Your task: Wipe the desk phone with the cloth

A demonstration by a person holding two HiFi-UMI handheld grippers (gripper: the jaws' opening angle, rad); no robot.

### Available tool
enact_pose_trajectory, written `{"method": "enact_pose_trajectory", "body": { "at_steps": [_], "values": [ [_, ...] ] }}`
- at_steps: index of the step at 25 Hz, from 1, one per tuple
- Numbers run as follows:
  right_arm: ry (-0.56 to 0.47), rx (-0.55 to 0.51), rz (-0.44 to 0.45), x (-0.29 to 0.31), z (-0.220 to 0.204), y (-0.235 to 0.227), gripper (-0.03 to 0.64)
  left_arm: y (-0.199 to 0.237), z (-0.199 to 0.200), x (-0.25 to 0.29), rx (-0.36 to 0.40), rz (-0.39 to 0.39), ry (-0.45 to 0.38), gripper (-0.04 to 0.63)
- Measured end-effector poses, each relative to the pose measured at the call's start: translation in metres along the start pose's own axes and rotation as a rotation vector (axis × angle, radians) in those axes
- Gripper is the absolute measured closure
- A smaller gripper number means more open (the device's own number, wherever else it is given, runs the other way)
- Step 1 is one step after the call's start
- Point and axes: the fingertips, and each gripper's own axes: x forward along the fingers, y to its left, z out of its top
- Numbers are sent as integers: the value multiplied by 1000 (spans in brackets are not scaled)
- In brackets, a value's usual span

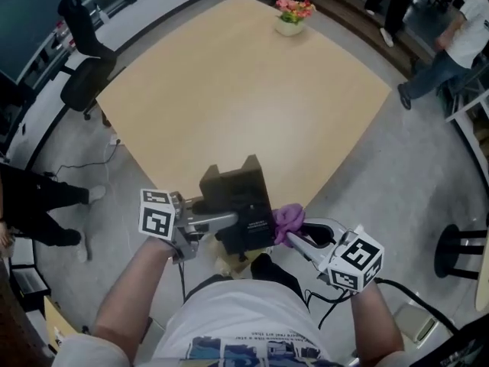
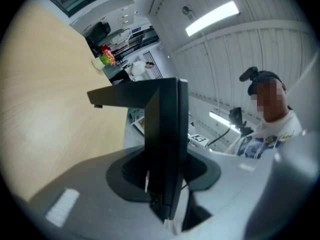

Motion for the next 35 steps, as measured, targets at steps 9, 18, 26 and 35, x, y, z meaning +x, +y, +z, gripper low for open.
{"method": "enact_pose_trajectory", "body": {
  "at_steps": [9, 18, 26, 35],
  "values": [
    [128, 93, -56, -15, -79, 31, 529, 22, -6, 4, -35, 9, 8, 416],
    [120, 117, -188, -41, -96, 48, 529, 114, -39, 21, -86, 108, 106, 416],
    [138, 158, -240, -58, -106, 54, 529, 158, -47, 31, -155, 113, 166, 416],
    [129, 130, -232, -52, -91, 42, 529, 173, -51, 33, -156, 221, 220, 378]
  ]
}}
